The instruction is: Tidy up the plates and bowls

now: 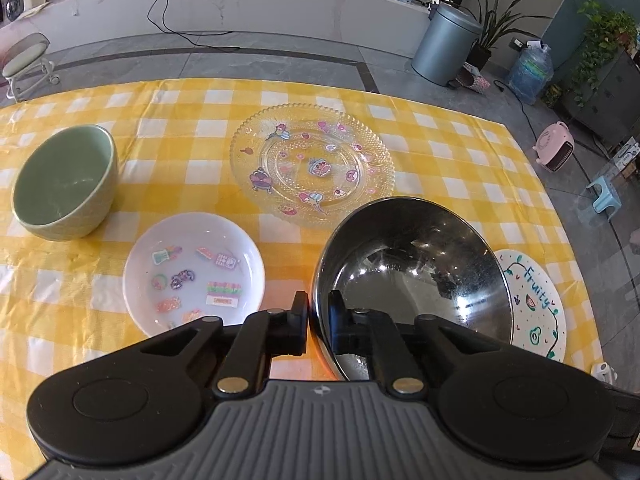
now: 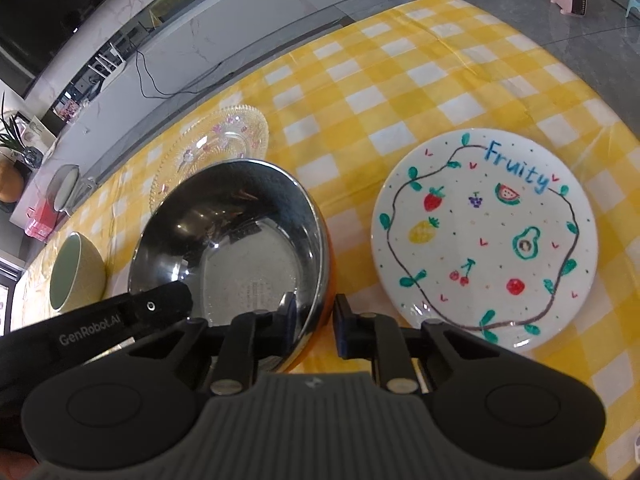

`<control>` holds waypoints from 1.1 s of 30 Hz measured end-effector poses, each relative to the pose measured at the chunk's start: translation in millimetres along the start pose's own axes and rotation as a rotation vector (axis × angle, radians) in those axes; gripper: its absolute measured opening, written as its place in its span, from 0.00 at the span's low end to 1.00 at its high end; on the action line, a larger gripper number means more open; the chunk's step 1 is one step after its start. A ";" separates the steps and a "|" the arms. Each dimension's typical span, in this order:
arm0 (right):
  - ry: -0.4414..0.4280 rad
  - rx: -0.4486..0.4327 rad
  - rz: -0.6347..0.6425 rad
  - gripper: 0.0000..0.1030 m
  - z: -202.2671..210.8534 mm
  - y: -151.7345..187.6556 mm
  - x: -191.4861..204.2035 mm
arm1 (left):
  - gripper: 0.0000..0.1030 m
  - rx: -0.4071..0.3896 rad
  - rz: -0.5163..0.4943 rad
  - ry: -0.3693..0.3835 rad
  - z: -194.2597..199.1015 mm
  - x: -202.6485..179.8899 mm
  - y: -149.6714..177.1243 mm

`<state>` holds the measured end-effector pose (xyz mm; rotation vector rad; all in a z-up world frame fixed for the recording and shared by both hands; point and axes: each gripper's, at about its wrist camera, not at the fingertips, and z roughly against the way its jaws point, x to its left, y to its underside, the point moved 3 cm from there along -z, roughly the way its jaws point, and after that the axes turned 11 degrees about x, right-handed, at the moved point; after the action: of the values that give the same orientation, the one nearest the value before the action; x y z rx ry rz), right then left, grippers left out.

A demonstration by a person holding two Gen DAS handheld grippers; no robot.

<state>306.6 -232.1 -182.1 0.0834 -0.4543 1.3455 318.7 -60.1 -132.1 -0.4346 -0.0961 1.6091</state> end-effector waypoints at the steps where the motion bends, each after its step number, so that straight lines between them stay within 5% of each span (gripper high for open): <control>1: 0.000 0.003 0.001 0.17 0.9 1.5 0.6 | 0.10 -0.002 -0.001 -0.004 2.6 -0.4 1.7; 15: -0.048 -0.048 0.078 0.16 64.9 64.4 28.0 | 0.10 -0.098 0.046 -0.007 88.6 15.8 61.8; 33: -0.157 -0.053 0.205 0.16 116.4 190.0 117.4 | 0.11 -0.200 0.261 0.006 190.9 112.8 152.6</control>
<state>112.2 -116.2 -71.5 0.1009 -0.6439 1.5337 108.5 73.3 -29.6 -0.6266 -0.2041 1.8633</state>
